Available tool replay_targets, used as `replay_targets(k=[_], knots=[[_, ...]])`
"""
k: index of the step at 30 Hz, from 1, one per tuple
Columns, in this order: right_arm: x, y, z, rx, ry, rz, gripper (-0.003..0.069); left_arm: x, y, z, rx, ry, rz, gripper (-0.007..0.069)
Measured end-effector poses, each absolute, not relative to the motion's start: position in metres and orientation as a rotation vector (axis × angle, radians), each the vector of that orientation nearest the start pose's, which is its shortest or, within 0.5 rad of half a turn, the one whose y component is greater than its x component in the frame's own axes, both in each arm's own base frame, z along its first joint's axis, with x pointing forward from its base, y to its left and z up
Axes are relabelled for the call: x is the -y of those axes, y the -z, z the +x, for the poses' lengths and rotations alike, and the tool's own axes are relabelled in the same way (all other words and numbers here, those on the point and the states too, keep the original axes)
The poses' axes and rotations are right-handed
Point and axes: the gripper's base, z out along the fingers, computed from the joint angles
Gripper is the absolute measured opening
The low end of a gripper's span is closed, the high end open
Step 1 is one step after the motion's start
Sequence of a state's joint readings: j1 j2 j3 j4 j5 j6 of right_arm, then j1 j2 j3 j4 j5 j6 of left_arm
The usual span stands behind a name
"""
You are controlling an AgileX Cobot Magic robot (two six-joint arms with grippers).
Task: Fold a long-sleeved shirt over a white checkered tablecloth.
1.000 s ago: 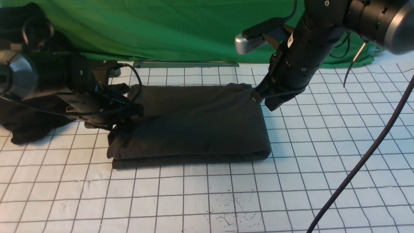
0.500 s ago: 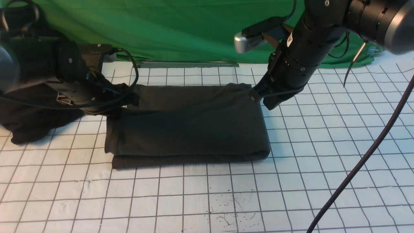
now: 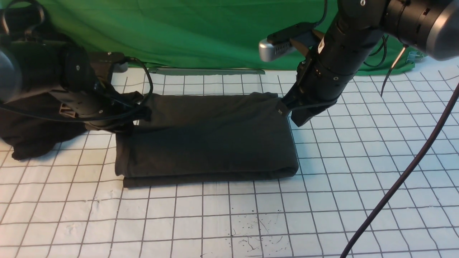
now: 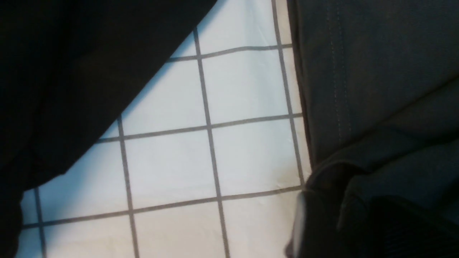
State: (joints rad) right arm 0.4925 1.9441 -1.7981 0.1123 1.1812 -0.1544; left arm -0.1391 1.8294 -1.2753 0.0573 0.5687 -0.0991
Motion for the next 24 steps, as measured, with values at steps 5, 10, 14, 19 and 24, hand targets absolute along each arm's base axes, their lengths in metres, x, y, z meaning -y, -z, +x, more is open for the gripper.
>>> replay_targets(k=[5, 10, 14, 19, 24], knots=[[-0.206, -0.293, 0.365, -2.701, -0.233, -0.872, 0.0034, 0.046, -0.229, 0.381, -2.587, -0.029, 0.078, 0.0395], [-0.207, -0.293, 0.364, -2.698, -0.233, -0.894, 0.0038, 0.044, -0.260, 0.367, -2.542, -0.008, 0.000, 0.0323], [-0.208, -0.291, 0.364, -2.708, -0.257, -0.895, 0.0038, 0.054, -0.270, 0.356, -2.577, 0.168, 0.009, 0.0090], [-0.215, -0.269, 0.370, -2.765, -0.304, -0.894, 0.0038, 0.066, -0.252, 0.351, -2.589, 0.327, 0.079, -0.0002], [-0.221, -0.240, 0.378, -2.822, -0.317, -0.896, 0.0025, 0.062, -0.219, 0.347, -2.671, 0.268, 0.119, -0.0006]])
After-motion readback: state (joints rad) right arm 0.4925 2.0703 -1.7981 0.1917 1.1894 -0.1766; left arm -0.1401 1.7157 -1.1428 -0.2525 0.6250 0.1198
